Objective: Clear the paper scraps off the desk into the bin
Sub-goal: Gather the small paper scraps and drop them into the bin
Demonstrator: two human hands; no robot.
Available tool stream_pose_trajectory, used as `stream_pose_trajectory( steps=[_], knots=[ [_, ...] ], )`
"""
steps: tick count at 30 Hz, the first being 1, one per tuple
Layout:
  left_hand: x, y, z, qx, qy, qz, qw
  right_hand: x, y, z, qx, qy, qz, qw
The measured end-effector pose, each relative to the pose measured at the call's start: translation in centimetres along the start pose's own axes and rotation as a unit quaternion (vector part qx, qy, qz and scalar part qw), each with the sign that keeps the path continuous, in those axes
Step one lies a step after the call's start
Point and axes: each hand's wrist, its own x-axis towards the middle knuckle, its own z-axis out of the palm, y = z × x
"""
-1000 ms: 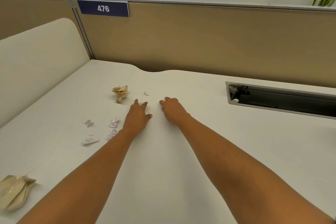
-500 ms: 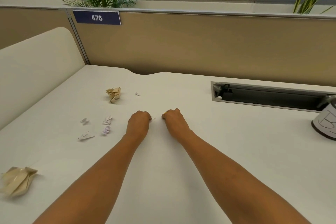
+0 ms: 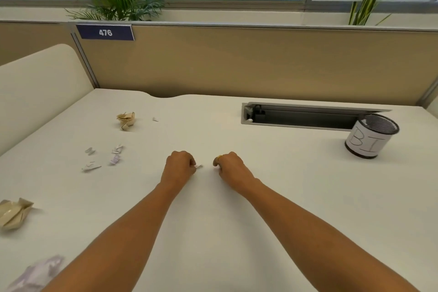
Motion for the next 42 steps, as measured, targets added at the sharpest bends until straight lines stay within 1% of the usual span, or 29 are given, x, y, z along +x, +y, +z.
stream_pose_trajectory(
  steps=[3,6,8,12,17,19,21,23,25,27,29,31,34,42],
  knots=[
    [-1.0,2.2,0.3,-0.059,0.028,-0.007,0.998,-2.2,2.3,-1.8,0.037,0.003,0.025,0.999],
    [-1.7,4.9,0.9,-0.083,0.033,0.003,0.996,-4.6,4.8,-4.3,0.059,0.019,0.063,0.996],
    [-2.2,6.9,1.7,-0.095,0.029,0.011,0.995,-6.0,6.6,-6.0,0.04,0.028,0.089,0.995],
    [-3.1,10.9,3.6,-0.108,0.016,0.029,0.994,-8.7,10.5,-9.7,-0.007,0.02,0.148,0.989],
    [-4.0,14.9,6.1,-0.078,-0.024,0.079,0.994,-10.4,14.8,-14.7,-0.057,0.02,0.208,0.976],
    [-4.2,16.2,7.0,-0.074,-0.031,0.091,0.993,-11.0,16.6,-16.2,-0.062,0.06,0.202,0.976],
    [-4.3,17.3,7.8,-0.073,-0.031,0.097,0.992,-11.5,18.5,-17.6,-0.065,0.126,0.197,0.97],
    [-4.1,18.3,8.5,-0.071,-0.033,0.104,0.991,-11.4,20.1,-19.4,-0.063,0.155,0.217,0.962],
    [-3.8,19.1,9.0,-0.071,-0.035,0.113,0.991,-11.0,21.3,-21.2,-0.033,0.173,0.241,0.954],
    [-3.4,19.8,9.5,-0.071,-0.038,0.119,0.99,-10.7,22.6,-22.3,0.012,0.215,0.236,0.948],
    [-3.0,20.6,10.0,-0.068,-0.048,0.128,0.988,-10.4,23.6,-22.7,0.027,0.244,0.237,0.94],
    [-2.5,21.5,10.3,-0.067,-0.055,0.137,0.987,-9.8,24.3,-22.9,0.043,0.243,0.235,0.94],
    [-1.4,23.3,10.7,-0.076,-0.055,0.15,0.984,-9.2,25.0,-23.0,0.036,0.214,0.227,0.949],
    [0.8,28.7,11.4,-0.08,-0.067,0.182,0.978,-9.4,27.6,-22.5,0.054,0.254,0.214,0.942]
  ],
)
